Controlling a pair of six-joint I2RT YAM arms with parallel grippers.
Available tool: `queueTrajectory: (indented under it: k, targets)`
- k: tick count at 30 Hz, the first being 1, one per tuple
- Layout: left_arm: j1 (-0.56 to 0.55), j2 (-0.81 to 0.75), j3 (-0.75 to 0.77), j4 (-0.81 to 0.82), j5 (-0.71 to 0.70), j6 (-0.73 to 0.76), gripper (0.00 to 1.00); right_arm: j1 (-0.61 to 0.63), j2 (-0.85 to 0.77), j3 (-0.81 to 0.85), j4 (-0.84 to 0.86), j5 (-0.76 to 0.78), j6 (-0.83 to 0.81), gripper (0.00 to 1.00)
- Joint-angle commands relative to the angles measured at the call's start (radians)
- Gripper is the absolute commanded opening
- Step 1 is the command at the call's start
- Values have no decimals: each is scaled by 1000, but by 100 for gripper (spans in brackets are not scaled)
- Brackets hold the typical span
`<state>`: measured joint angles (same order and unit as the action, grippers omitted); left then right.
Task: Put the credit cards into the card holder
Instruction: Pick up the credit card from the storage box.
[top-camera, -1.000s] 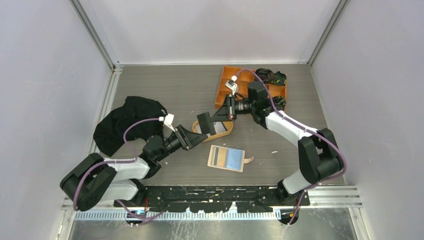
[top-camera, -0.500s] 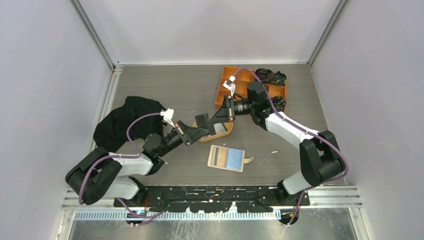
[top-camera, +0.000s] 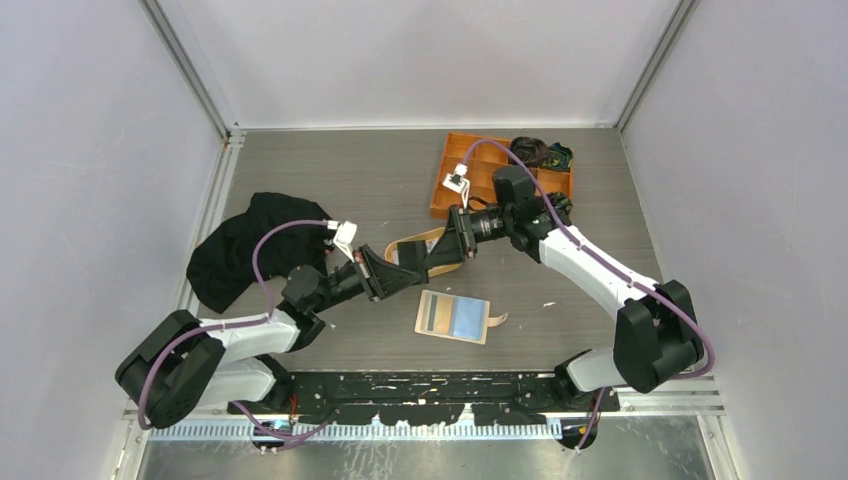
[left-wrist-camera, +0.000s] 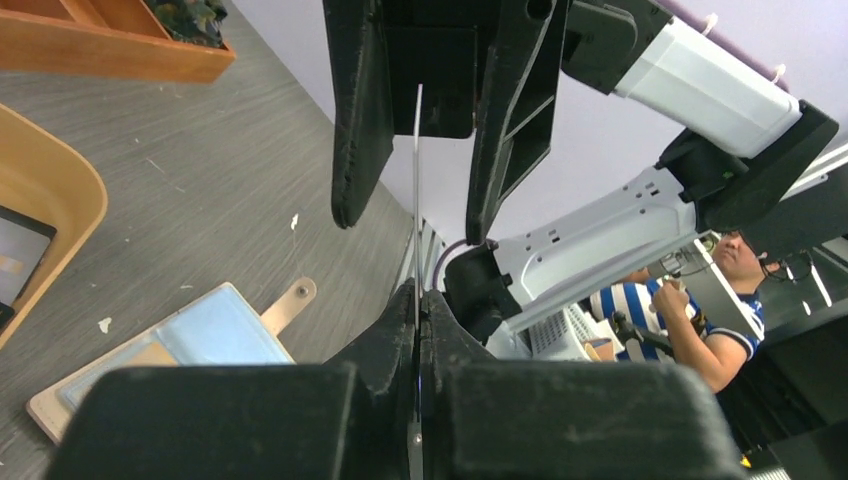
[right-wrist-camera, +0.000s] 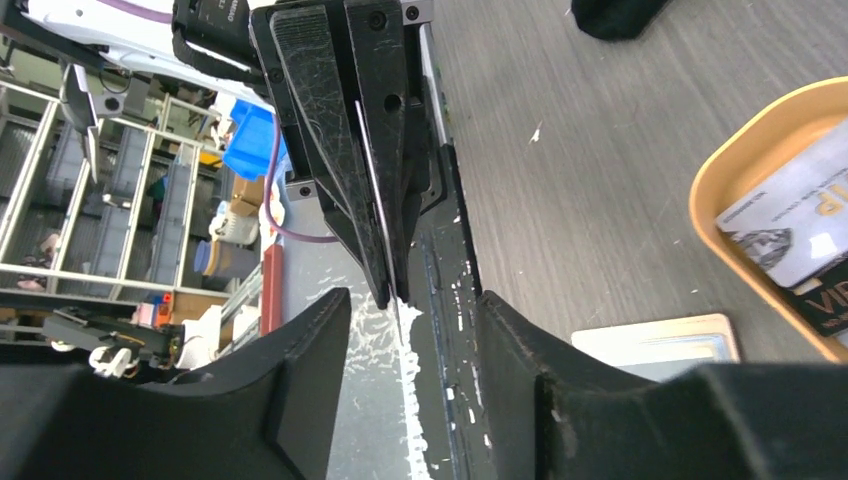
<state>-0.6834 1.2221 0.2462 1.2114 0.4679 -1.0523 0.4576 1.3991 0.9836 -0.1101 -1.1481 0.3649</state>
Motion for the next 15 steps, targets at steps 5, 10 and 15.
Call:
queueTrajectory:
  k: [5, 10, 15]
  targets:
    - [-2, -30, 67, -104, 115, 77, 0, 34, -32, 63, -77, -9, -100, 41]
    - [-2, -1, 83, -102, 141, 76, 0, 35, -35, 58, -42, -27, -63, 29]
    - [-1, 15, 93, -96, 159, 71, 0, 34, -29, 52, -9, -49, -29, 17]
